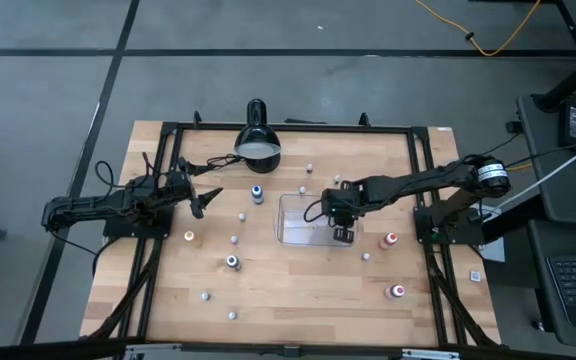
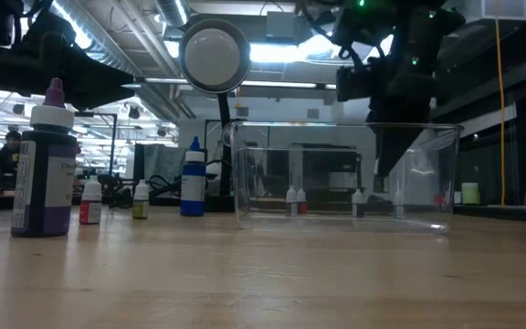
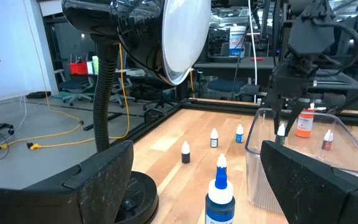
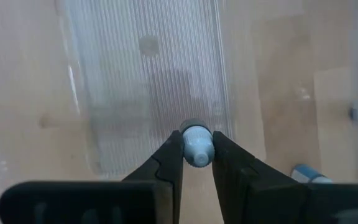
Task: Pick & Place food coloring
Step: Put the small green food coloring bottle into the transparent bin
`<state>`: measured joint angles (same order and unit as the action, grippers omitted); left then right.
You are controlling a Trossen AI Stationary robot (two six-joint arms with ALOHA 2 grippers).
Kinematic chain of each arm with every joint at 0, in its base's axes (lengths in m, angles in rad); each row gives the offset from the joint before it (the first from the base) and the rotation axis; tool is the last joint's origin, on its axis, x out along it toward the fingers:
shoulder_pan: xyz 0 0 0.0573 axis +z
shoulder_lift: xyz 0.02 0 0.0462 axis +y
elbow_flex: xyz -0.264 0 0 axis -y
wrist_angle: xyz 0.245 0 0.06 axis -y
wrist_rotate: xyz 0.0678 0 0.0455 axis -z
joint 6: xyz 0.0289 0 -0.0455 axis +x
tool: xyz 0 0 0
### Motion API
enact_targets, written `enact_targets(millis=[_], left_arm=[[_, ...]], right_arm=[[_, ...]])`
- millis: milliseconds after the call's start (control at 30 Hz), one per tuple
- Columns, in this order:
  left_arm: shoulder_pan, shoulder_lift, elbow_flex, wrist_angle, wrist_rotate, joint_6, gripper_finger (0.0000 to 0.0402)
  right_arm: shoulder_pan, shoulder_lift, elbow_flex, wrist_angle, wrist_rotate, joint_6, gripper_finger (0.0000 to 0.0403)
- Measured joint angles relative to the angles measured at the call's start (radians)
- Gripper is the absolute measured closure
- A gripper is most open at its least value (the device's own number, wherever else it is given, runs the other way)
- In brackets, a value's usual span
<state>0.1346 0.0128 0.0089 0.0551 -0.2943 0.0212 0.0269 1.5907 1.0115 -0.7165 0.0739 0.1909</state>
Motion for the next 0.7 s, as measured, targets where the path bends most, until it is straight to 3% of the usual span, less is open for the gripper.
enact_targets(millis=[700], left_arm=[[0.0,0.0,0.0,0.0,0.0,0.0,0.0054]], right_arm=[[-0.019,0.101,-0.002,0.011,-0.017,-0.073,0.0322]])
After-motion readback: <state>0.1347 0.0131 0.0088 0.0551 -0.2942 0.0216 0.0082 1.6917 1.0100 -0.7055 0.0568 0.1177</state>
